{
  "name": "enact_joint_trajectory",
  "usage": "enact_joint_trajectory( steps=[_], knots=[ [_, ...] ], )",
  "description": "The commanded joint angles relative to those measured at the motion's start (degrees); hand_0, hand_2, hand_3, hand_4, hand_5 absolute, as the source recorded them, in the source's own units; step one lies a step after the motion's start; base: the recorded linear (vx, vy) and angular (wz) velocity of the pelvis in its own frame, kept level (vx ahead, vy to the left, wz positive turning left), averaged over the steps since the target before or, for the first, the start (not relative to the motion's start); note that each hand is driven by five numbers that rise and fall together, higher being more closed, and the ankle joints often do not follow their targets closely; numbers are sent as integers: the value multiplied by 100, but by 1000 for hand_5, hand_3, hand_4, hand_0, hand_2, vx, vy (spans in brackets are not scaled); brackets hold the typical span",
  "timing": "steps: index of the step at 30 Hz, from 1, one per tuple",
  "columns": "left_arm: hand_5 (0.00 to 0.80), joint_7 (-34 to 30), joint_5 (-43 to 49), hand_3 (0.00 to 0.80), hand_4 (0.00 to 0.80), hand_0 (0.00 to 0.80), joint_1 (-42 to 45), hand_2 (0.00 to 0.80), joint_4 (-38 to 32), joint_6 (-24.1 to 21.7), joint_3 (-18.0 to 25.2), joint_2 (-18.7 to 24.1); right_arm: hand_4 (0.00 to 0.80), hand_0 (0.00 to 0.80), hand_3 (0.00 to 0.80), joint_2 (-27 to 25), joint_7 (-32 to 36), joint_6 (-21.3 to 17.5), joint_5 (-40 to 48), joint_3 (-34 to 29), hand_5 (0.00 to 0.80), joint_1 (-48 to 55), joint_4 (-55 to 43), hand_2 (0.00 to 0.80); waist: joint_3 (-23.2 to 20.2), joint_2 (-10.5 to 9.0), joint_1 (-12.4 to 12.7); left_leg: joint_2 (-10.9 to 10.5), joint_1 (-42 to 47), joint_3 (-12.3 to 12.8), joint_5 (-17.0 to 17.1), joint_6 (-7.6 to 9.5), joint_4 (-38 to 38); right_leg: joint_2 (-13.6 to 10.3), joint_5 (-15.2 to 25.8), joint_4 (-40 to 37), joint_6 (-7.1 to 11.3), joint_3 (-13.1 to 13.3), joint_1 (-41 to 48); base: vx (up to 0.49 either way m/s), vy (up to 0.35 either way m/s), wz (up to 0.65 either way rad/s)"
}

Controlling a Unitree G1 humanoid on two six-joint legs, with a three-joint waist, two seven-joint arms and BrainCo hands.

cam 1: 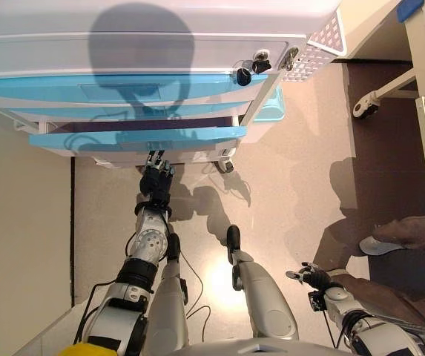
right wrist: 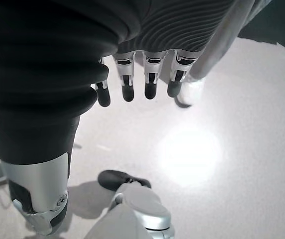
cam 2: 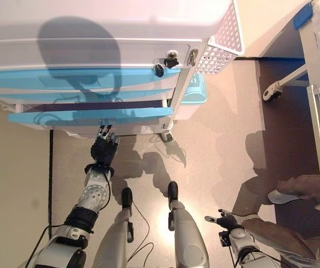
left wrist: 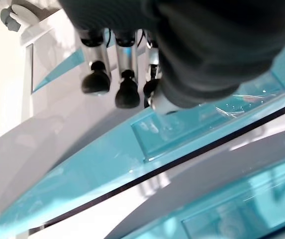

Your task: Open the drawer and pick up the medicine

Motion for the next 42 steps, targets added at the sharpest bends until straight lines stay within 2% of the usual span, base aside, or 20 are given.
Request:
enact_joint_trajectory(
  steps=[1,8,20,42],
  knots=[
    [800,-501,407,800,800,800,64,800,-1258,-266,311,169,0,0,0,-174,-5,-29,7,32,0,147,189,0,-276,-186,65,-273,-365,-89,-364,246,330,-101,426,-251,306,111,-297,0,0,0],
    [800,-540,385,800,800,800,226,800,-1442,-234,311,183,0,0,0,-190,-8,-29,-5,11,0,137,216,0,-233,-177,97,-283,-397,-102,-349,245,363,-104,413,-231,296,99,-298,0,0,0],
    [800,-603,345,800,800,800,585,800,-1252,-92,455,231,0,0,0,-226,0,-32,16,-40,0,135,209,0,-193,-157,163,-255,-398,-137,-402,248,460,-97,333,-81,293,48,-322,0,0,0],
    [800,-740,314,800,800,800,953,800,-1306,85,467,342,0,0,0,-279,40,3,-15,-38,0,106,183,0,-225,-145,364,-262,-546,-366,-383,228,622,-139,141,361,273,-186,-473,-6,-3,8]
  ],
)
